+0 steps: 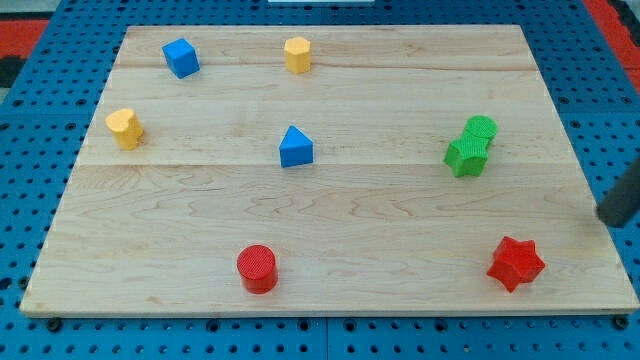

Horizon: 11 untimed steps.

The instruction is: Push the red star towards the bottom right side of the yellow hexagon

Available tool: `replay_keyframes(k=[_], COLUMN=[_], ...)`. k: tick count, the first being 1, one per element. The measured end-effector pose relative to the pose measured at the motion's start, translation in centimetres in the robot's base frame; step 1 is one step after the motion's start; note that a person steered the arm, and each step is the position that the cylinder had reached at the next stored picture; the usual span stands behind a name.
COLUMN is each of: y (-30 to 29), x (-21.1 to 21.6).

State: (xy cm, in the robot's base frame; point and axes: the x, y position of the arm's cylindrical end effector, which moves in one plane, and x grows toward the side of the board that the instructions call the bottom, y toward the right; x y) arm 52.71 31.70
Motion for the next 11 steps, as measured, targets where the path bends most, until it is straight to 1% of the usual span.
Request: replay_keyframes(k=[1, 2, 3, 4, 5, 7, 8, 9, 10, 11], y=[-0.6, -6.0, -13.0, -19.6, -21.6, -22.1, -24.3, -26.3, -26.9, -28.3], x=[3.6, 7.7, 6.7, 2.7, -2.1, -12.6, -15.3, -16.1, -13.8, -19.2])
